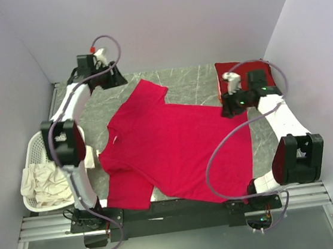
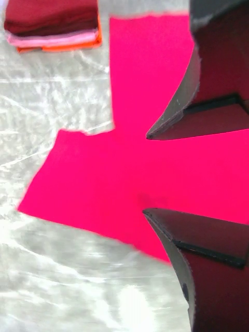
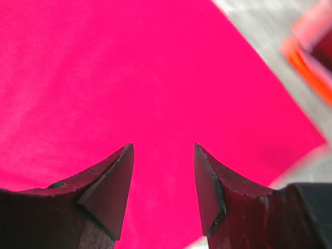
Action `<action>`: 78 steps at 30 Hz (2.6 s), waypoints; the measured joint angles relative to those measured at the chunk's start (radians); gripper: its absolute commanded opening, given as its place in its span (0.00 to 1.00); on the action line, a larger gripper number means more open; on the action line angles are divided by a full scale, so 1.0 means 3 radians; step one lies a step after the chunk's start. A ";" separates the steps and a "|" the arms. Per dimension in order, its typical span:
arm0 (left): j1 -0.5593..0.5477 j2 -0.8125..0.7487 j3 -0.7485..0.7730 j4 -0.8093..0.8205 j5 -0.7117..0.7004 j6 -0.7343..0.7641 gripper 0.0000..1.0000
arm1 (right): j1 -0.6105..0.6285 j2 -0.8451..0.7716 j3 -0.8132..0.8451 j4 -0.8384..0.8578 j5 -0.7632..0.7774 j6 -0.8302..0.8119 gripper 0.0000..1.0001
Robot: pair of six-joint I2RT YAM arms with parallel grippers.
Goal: Fold and stack the t-shirts
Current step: Flatten the tshirt out
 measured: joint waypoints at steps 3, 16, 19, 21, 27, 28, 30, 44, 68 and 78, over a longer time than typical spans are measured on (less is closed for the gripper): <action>-0.0081 0.0600 0.0641 -0.0060 0.0003 0.0219 0.52 | -0.0431 0.0024 -0.0089 0.0015 -0.0005 0.0161 0.56; -0.0167 0.2309 0.2093 0.0001 0.0061 0.0429 0.49 | -0.0693 0.0277 -0.0106 0.0186 0.0039 0.0436 0.56; -0.0179 0.2374 0.2146 -0.0036 -0.0028 0.0425 0.48 | -0.0726 0.0393 -0.0107 0.0191 0.0089 0.0462 0.56; -0.0201 0.2373 0.2138 -0.0090 -0.0134 0.0435 0.48 | -0.0731 0.0418 -0.0106 0.0192 0.0094 0.0479 0.56; -0.0284 0.2282 0.1952 -0.0174 -0.0376 0.0488 0.36 | -0.0730 0.0420 -0.0106 0.0191 0.0083 0.0482 0.56; -0.0292 0.2265 0.1940 -0.0224 -0.0395 0.0507 0.32 | -0.0731 0.0420 -0.0106 0.0193 0.0080 0.0481 0.56; -0.0309 0.2218 0.1887 -0.0319 -0.0436 0.0543 0.24 | -0.0730 0.0418 -0.0106 0.0191 0.0071 0.0481 0.56; -0.0351 0.0839 -0.0122 -0.0546 -0.0983 0.0501 0.36 | -0.0731 0.0336 -0.0158 0.0177 -0.0080 0.0427 0.56; 0.0187 0.1820 0.1259 -0.0257 -0.0309 -0.0465 0.44 | -0.0731 0.0331 -0.0173 0.0173 -0.0146 0.0360 0.56; 0.0050 0.1957 0.1500 -0.0501 -0.0465 -0.0392 0.34 | -0.0731 0.0331 -0.0173 0.0172 -0.0139 0.0354 0.56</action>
